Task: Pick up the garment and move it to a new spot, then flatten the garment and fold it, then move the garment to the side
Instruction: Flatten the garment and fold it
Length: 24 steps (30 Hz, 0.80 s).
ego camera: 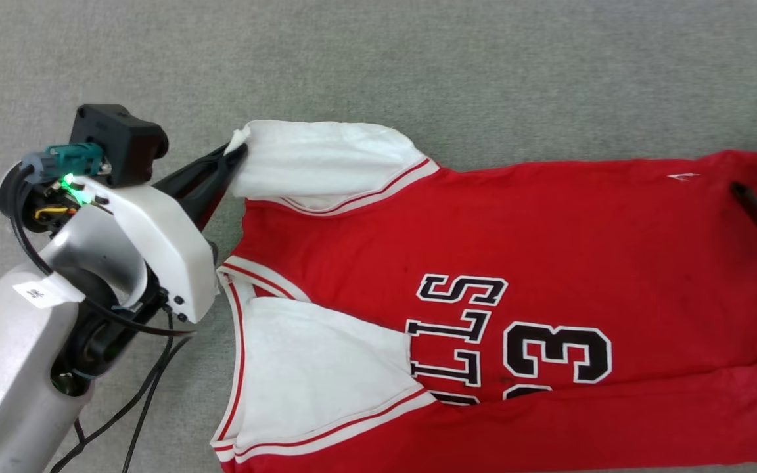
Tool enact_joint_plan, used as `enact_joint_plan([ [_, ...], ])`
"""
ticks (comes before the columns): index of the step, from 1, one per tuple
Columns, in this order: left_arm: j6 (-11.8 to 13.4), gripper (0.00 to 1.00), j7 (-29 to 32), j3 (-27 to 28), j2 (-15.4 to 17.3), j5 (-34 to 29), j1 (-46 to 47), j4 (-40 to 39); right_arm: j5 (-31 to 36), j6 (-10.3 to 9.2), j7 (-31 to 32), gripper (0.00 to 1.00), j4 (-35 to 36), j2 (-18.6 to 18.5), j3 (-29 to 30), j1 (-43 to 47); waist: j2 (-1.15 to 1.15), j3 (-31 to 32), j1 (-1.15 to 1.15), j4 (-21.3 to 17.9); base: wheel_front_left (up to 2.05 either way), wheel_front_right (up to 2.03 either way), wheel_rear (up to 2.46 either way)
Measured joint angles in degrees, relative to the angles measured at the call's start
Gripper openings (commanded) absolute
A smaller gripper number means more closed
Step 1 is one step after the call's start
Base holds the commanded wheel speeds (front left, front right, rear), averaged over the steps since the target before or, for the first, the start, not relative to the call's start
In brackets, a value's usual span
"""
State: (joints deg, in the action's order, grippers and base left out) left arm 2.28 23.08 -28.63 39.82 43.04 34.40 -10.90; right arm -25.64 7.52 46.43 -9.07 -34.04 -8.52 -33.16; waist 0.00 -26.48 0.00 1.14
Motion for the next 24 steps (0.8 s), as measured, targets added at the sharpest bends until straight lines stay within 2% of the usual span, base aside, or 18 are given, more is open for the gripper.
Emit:
enact_joint_plan([
  [8,-0.1,0.0,-0.8,-1.6,-1.7,-1.2,0.9,-0.4,-0.1,-0.03,-1.9,1.0,-6.6,-0.9,-3.4,-2.7,0.0,-1.9,0.0,2.3,0.0,0.0,0.0],
  [9,-0.1,0.0,-0.8,-1.9,-1.8,-1.4,0.9,-0.2,-0.3,-0.03,-2.0,0.45,-7.2,-1.1,-3.9,-2.9,0.0,-1.9,0.0,2.4,0.0,0.0,0.0],
  [11,-0.3,0.0,-0.9,-2.2,-1.9,-1.5,1.0,0.2,-0.6,-0.03,-2.6,0.0,-7.9,-1.2,-4.9,-3.3,0.0,-1.8,0.0,2.5,0.0,0.0,0.0],
  [24,0.8,0.0,-5.2,-1.0,-2.4,-0.4,-2.9,4.3,-3.6,0.01,-13.9,0.0,-11.6,0.9,-3.9,-2.7,0.0,3.2,0.0,1.7,0.0,0.0,0.0],
])
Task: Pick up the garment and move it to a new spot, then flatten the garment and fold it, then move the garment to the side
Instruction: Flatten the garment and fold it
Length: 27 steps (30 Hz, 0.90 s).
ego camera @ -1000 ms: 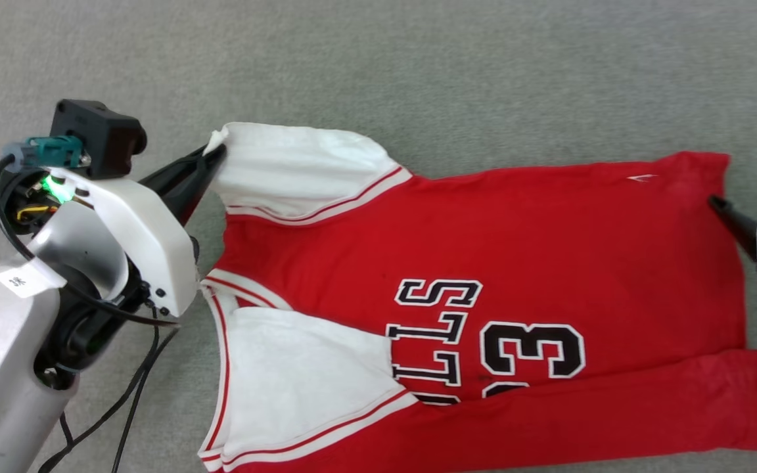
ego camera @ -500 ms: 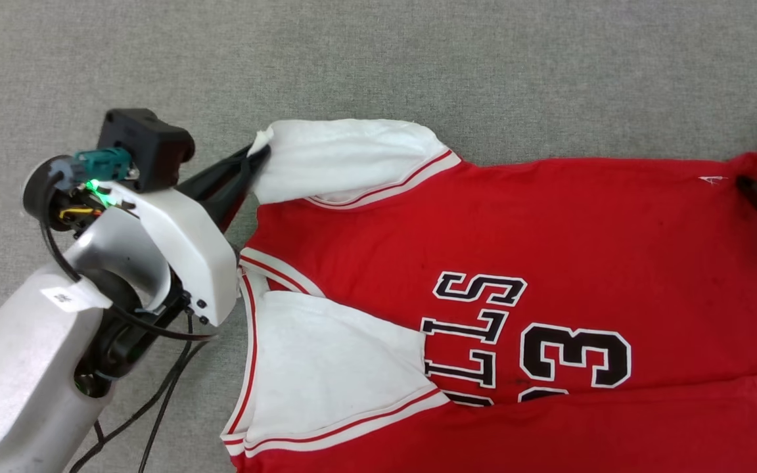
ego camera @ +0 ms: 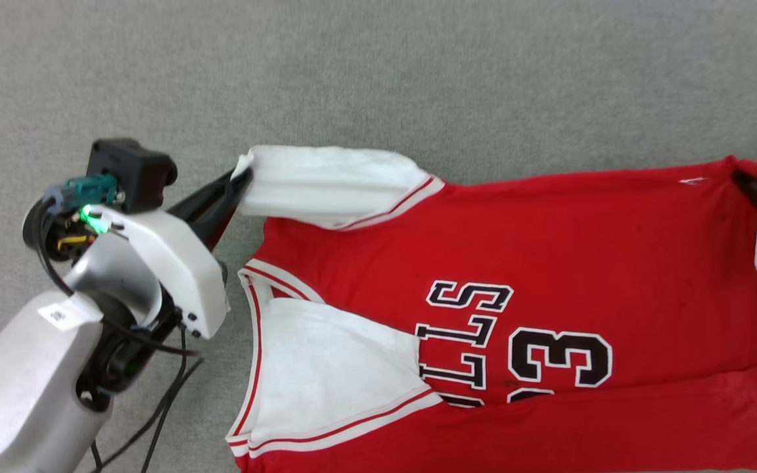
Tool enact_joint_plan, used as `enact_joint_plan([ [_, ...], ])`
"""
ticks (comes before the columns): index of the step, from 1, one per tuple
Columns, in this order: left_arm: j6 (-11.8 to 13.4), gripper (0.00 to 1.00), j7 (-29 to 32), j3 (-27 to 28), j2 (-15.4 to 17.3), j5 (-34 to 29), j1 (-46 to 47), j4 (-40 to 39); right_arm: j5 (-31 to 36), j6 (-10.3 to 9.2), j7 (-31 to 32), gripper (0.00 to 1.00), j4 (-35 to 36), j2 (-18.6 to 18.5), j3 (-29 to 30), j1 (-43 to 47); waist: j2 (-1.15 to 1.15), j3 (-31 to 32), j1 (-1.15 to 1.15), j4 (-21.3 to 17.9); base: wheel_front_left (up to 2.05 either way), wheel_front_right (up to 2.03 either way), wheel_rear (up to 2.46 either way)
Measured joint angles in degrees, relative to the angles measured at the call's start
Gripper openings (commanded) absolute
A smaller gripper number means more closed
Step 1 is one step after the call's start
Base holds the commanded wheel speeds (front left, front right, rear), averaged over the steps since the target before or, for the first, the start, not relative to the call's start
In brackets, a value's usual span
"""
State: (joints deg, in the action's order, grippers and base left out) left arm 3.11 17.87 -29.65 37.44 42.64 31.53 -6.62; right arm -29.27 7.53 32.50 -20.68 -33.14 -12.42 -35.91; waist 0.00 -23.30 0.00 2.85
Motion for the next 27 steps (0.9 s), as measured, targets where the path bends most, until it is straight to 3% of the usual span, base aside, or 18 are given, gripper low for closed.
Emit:
enact_joint_plan([
  [16,3.4,0.0,-2.4,-1.3,2.0,0.9,-12.9,-3.2,-6.3,-0.01,-11.0,0.0,6.5,0.6,4.8,18.4,0.0,11.0,-0.01,-0.4,0.0,0.0,0.0],
  [27,6.1,0.0,-5.4,-2.8,1.0,3.0,-23.8,-4.4,-8.7,-0.02,-11.7,0.0,12.5,0.6,6.2,30.9,0.0,14.0,-0.01,1.1,0.0,0.0,0.0],
])
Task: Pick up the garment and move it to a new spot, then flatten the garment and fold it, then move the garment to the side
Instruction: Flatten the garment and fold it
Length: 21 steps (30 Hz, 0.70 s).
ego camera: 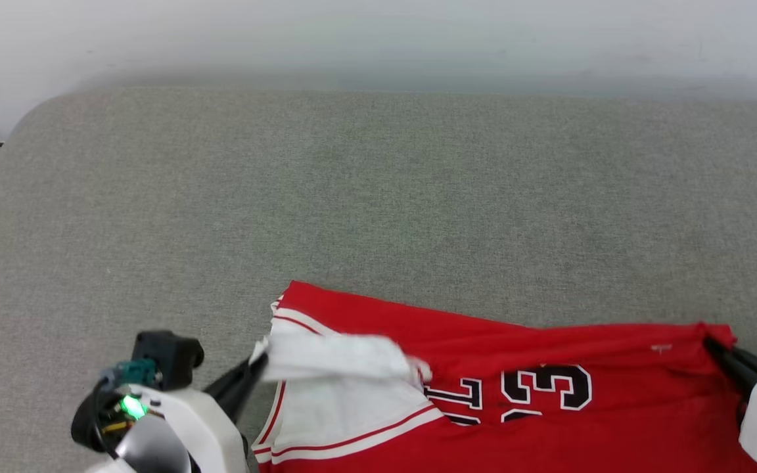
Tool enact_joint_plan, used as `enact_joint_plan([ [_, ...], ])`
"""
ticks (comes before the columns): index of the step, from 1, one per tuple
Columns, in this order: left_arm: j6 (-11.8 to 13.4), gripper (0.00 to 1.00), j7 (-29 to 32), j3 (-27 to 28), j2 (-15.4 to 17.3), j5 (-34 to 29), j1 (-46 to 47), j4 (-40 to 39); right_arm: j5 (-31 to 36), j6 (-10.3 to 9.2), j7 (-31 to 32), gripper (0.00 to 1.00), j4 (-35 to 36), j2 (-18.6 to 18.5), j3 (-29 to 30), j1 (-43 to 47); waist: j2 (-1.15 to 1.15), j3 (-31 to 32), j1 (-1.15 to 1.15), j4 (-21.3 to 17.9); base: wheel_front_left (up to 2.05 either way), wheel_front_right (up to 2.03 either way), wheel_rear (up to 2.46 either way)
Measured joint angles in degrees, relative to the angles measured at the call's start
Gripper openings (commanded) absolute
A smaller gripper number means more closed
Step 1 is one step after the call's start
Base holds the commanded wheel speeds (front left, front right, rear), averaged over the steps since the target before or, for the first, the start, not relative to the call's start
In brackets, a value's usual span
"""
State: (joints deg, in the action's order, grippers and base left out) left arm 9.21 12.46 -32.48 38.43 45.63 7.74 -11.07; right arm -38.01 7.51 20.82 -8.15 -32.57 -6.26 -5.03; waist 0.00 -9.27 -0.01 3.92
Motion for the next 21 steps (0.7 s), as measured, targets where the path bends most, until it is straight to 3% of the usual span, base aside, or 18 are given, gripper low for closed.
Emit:
enact_joint_plan([
  [6,-0.1,0.0,0.3,-2.7,-0.3,-0.1,-3.7,2.0,-1.0,0.0,2.0,0.0,2.2,-2.1,-1.3,3.9,0.0,0.1,0.0,0.6,0.0,0.0,0.0],
  [17,-2.6,0.0,0.1,-5.6,-2.8,-0.2,-3.5,8.9,-1.2,0.01,2.6,0.0,1.6,-6.3,-5.4,6.0,0.0,-0.4,0.0,1.2,0.0,0.0,0.0],
  [18,-2.7,0.0,0.0,-5.7,-3.0,-0.2,-3.3,9.5,-1.8,0.01,2.6,0.2,1.3,-6.3,-5.7,6.0,0.0,-0.4,0.0,1.2,0.0,0.0,0.0],
  [19,-3.2,0.47,0.0,-6.1,-3.0,-0.4,-2.9,10.5,-2.3,0.01,2.2,1.0,0.9,-6.4,-6.1,6.0,0.0,-0.4,0.01,1.2,0.0,0.0,0.0],
  [20,-3.3,1.0,0.1,-6.1,-3.2,-0.2,-2.8,10.9,-2.4,0.01,1.9,1.0,0.5,-6.4,-6.2,6.0,0.0,-0.4,0.01,1.2,0.0,0.0,0.0],
  [21,-3.3,1.0,0.1,-6.1,-3.2,-0.2,-2.8,10.9,-2.4,0.01,1.9,1.0,0.5,-6.4,-6.2,6.0,0.0,-0.4,0.01,1.2,0.0,0.0,0.0],
])
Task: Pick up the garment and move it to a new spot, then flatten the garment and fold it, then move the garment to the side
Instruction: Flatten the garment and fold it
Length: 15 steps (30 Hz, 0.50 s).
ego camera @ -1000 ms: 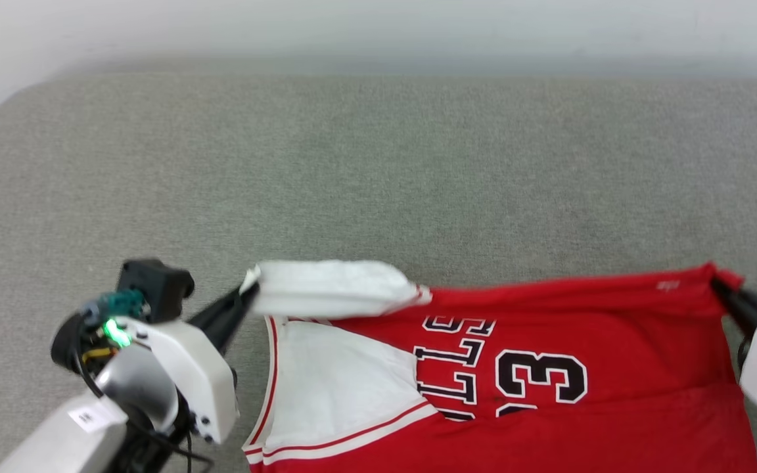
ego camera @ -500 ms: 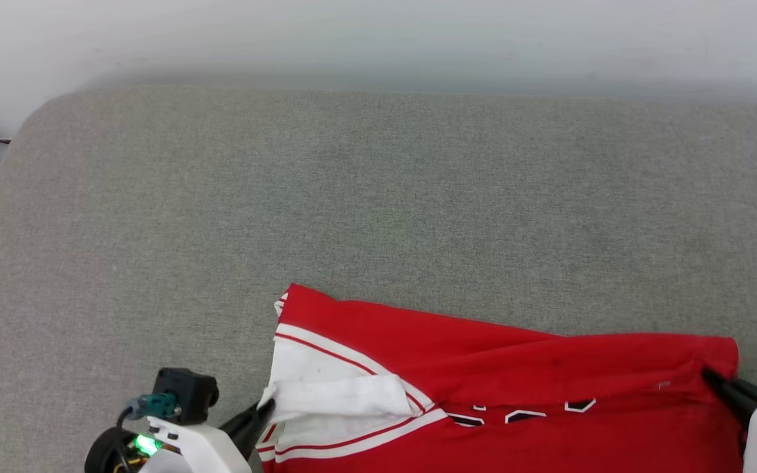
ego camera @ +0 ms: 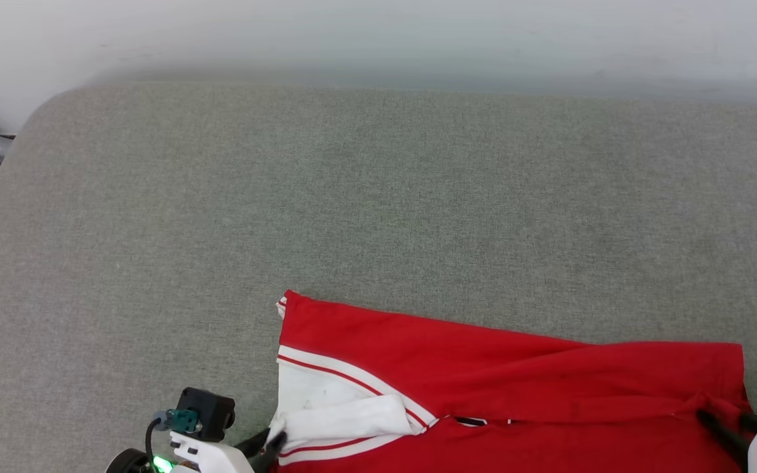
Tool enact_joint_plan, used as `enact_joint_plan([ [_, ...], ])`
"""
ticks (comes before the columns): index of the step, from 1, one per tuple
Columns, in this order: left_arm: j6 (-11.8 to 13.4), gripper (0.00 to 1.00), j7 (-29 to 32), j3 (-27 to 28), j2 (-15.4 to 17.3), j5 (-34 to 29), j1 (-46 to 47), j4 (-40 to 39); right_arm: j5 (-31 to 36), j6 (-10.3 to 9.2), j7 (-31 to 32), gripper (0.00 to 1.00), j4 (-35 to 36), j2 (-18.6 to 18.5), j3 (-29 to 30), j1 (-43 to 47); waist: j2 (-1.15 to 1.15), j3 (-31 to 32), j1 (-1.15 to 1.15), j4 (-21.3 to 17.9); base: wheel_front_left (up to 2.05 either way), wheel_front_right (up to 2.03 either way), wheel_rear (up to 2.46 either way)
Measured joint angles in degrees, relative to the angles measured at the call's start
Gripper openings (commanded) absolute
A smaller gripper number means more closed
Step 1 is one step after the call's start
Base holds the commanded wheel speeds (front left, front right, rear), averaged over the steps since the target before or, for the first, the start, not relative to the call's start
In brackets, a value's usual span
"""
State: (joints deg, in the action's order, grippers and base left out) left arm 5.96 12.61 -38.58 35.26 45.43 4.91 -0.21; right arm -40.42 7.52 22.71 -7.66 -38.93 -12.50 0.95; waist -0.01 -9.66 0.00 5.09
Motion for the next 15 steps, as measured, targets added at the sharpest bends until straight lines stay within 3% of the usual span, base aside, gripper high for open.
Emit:
enact_joint_plan([
  [10,-0.2,1.0,-4.6,1.7,-0.2,-0.1,-0.1,-0.2,-5.0,-0.01,-0.4,1.0,0.3,0.0,-1.1,0.0,0.0,2.7,0.0,-0.4,0.0,0.0,0.0],
  [15,1.7,1.0,-9.0,4.9,0.5,-0.9,-0.1,-3.7,-6.7,-0.01,2.0,1.0,3.0,-0.7,0.6,0.6,0.0,4.6,0.0,-0.6,0.0,0.0,0.0],
])
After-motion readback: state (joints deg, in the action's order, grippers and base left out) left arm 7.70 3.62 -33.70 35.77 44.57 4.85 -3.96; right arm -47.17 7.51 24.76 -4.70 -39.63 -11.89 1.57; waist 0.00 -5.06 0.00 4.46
